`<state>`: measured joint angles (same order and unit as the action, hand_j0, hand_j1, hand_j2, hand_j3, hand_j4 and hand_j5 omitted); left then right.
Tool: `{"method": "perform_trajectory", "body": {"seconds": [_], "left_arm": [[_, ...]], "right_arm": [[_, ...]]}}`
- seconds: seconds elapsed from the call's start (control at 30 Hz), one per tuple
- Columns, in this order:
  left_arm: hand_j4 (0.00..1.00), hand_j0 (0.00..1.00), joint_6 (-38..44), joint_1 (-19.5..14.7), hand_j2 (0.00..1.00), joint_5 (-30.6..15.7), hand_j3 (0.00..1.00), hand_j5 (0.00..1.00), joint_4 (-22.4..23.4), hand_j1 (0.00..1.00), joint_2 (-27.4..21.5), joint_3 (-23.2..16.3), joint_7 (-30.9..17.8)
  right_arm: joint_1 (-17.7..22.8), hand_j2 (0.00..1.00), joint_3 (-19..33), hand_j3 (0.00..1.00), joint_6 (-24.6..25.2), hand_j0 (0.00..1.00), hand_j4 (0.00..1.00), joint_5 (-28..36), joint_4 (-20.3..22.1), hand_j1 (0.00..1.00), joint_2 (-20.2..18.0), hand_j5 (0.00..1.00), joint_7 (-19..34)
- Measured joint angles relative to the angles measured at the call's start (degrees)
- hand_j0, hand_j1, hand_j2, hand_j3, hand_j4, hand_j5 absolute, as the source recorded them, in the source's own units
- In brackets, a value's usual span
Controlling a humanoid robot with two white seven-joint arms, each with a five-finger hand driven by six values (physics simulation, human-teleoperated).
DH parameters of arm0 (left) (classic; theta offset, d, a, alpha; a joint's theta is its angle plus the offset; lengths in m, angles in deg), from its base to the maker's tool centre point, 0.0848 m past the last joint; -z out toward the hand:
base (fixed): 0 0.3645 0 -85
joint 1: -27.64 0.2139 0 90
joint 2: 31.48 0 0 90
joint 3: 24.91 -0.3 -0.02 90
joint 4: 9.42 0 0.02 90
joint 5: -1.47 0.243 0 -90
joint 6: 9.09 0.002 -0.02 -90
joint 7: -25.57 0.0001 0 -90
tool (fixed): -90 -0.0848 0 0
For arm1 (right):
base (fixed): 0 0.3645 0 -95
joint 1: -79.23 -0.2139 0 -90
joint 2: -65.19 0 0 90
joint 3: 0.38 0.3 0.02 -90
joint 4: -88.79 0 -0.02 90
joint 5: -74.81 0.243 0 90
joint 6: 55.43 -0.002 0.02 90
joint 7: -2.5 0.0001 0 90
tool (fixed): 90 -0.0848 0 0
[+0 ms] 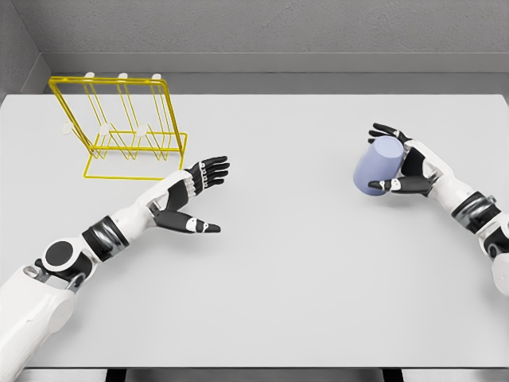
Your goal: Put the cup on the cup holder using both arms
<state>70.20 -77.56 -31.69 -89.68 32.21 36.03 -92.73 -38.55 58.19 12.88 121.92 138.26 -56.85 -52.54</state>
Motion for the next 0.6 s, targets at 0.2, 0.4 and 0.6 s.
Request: {"method": "perform_trajectory", "body": {"seconds": [0.2, 0.4, 0.6], "left_arm": [[1.00, 1.00, -0.01, 0.00, 1.00, 0.00, 1.00, 1.00, 0.43, 1.00, 0.06, 0.11, 0.00], [1.00, 1.00, -0.01, 0.00, 1.00, 0.00, 1.00, 1.00, 0.52, 1.00, 0.07, 0.20, 0.00], [1.00, 1.00, -0.01, -0.09, 1.00, 0.00, 1.00, 1.00, 0.70, 1.00, 0.14, 0.22, 0.00]], "right_arm": [[0.00, 0.77, -0.10, 0.77, -0.03, 0.77, 0.77, -0.28, -0.52, 0.77, 0.30, 0.77, -0.01], [0.00, 0.73, -0.04, 0.73, -0.05, 0.73, 0.73, -0.28, -0.64, 0.73, 0.49, 0.73, -0.05], [-0.09, 0.72, 0.45, 0.72, -0.16, 0.72, 0.72, -0.60, -0.61, 0.72, 0.53, 0.72, 0.07]]}}
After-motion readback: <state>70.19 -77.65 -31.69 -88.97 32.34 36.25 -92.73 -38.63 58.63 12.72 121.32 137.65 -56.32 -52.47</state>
